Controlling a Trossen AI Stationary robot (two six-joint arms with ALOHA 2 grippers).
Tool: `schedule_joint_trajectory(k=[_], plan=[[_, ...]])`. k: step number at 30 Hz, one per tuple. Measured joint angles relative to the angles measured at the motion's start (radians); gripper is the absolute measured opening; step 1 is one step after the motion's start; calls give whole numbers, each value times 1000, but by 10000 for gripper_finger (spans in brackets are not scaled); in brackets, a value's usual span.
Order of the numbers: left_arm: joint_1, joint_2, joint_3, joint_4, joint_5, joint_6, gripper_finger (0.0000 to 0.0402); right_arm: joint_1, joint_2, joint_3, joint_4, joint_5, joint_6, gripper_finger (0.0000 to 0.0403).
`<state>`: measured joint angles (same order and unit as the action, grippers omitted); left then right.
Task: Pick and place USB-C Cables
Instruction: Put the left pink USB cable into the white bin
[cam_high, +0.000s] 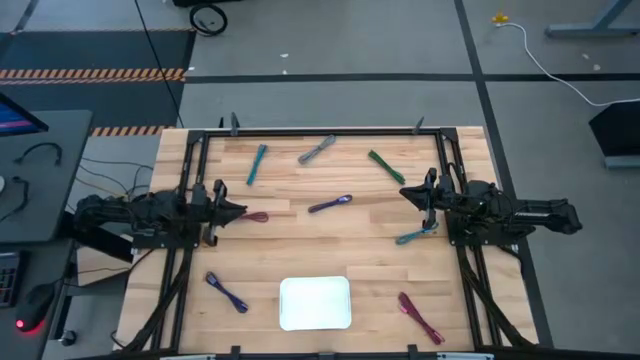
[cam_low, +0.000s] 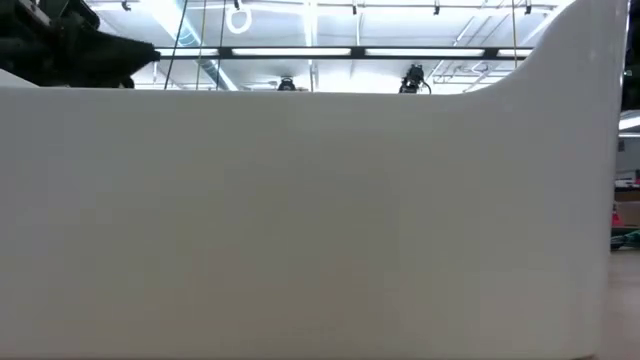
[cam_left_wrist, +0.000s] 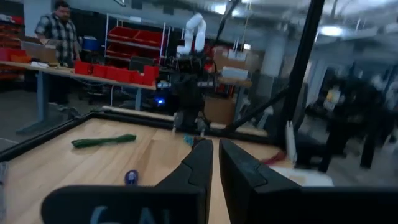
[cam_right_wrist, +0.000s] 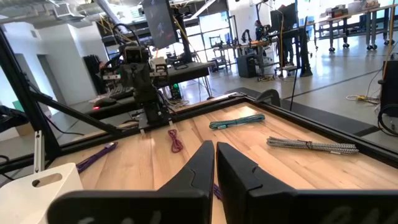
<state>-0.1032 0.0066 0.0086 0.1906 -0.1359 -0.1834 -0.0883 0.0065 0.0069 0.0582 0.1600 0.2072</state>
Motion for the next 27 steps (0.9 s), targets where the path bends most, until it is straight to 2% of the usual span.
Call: schedule_joint_trajectory(k=[4,7,11,15,22,24,27], plan=[[-13,23,2,108,8,-4,24,0,0,0,0,0,0,25],[-20,101,55,47,-34,60,9,0,0,0,0,0,0,25],[-18,291,201,-141,-174,97,5,0,0,0,0,0,0,25],[-12,534,400,-371,-228,76,4,0,0,0,0,0,0,25],[101,929,730,-888,-224,-53,24,0,0,0,0,0,0,25],[148,1017,788,-998,-178,-48,42,0,0,0,0,0,0,25],[222,1120,832,-1067,-75,-10,76,0,0,0,0,0,0,25]])
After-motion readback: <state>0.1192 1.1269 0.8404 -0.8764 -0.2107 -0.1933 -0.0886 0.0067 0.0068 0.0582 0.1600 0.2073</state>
